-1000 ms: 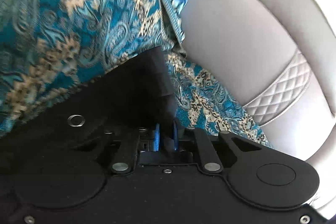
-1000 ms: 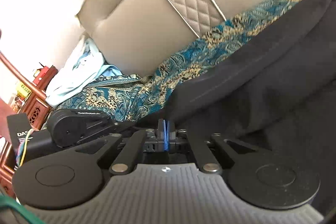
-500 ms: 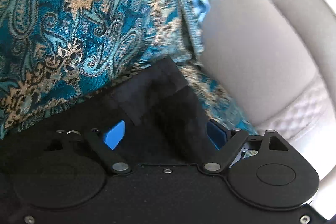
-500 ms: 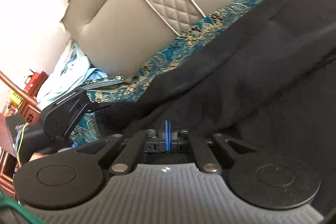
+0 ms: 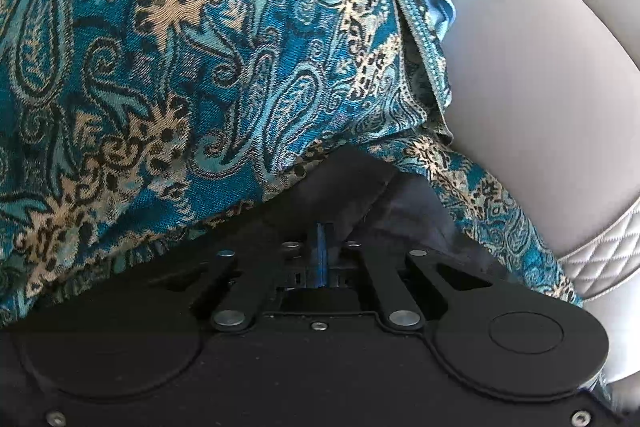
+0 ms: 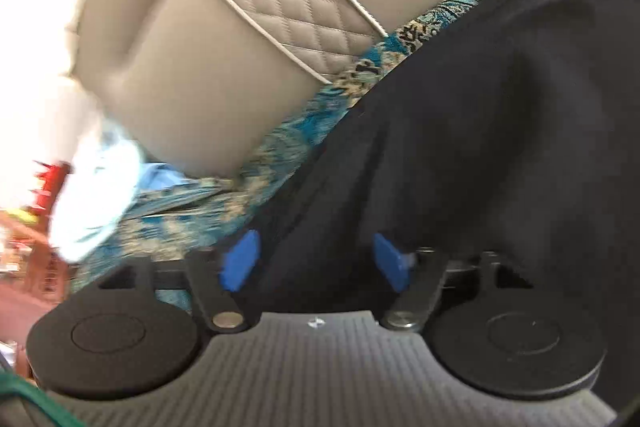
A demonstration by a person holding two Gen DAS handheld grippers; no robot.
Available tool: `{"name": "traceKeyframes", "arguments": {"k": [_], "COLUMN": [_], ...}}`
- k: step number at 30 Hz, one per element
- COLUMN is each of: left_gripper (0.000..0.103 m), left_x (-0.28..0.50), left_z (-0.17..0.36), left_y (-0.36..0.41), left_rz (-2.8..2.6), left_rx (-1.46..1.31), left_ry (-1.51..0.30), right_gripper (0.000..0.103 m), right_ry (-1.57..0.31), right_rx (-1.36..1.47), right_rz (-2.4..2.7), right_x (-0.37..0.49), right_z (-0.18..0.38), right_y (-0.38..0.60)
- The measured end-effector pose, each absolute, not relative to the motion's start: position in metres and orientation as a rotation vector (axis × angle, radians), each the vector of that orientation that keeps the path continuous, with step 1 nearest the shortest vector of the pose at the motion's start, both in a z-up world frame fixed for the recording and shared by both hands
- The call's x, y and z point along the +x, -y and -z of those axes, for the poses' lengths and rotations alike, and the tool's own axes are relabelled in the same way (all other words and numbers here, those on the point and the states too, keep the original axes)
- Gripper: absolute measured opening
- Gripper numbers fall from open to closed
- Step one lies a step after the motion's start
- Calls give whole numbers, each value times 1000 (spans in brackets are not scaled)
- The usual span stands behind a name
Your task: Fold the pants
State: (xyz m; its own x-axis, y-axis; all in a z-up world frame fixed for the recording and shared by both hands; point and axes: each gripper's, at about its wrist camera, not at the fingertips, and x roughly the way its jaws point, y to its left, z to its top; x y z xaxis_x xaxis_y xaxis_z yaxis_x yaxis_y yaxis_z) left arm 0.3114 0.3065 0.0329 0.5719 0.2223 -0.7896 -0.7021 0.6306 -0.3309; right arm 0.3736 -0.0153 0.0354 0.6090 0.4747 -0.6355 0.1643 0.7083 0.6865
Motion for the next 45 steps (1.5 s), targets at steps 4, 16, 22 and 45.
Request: {"name": "traceKeyframes", "arguments": {"k": [4, 16, 22, 45], "left_gripper": [4, 71, 95, 18], "left_x": [318, 333, 362, 215], "left_z": [-36, -53, -57, -94], "left_y": [-301, -311, -315, -243], "left_rz": [-590, -455, -462, -403], "left_rx": [-630, -667, -787, -572], "left_ry": [-790, -815, -815, -626], "right_gripper": [85, 54, 4, 4], "right_ry": [-1042, -1122, -1077, -495], "right_rx": [649, 79, 87, 244], "right_rz": [-14, 147, 74, -141], "right_x": [439, 495, 456, 173], "right_z": [-50, -39, -56, -64], "right_y": [-4, -70, -54, 13]}}
